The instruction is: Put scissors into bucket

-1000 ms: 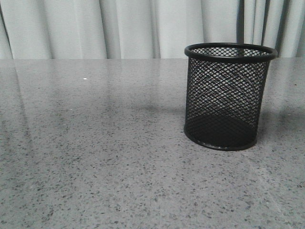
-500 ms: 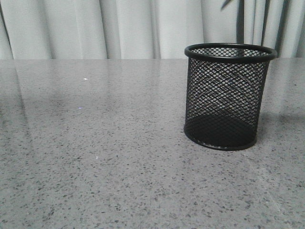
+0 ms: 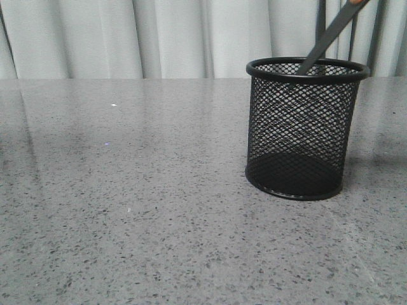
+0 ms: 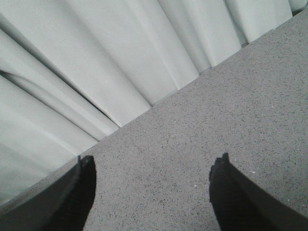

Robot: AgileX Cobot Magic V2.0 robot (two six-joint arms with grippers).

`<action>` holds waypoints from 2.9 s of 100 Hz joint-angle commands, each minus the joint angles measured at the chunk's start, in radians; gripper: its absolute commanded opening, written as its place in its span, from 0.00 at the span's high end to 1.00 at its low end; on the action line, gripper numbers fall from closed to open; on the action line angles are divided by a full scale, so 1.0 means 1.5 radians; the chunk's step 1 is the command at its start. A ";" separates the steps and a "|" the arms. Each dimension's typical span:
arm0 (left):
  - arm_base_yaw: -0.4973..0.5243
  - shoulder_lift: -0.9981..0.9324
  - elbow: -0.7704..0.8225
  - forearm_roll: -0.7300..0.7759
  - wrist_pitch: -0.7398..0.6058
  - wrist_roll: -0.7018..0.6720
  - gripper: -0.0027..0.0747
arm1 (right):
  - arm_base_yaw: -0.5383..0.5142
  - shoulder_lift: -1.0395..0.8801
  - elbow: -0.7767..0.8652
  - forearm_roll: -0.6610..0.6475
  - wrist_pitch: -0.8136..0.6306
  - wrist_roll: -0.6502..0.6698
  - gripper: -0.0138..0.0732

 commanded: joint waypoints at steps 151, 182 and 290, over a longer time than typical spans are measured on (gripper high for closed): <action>0.001 -0.069 0.052 -0.032 -0.099 -0.025 0.99 | 0.059 -0.100 -0.076 -0.130 -0.304 0.090 0.92; 0.001 -0.310 0.408 -0.071 -0.432 -0.045 0.99 | 0.059 -0.292 0.259 -0.116 -0.639 0.090 0.92; 0.001 -0.706 0.918 -0.214 -0.620 -0.045 0.99 | 0.059 -0.631 0.702 -0.102 -0.781 0.090 0.92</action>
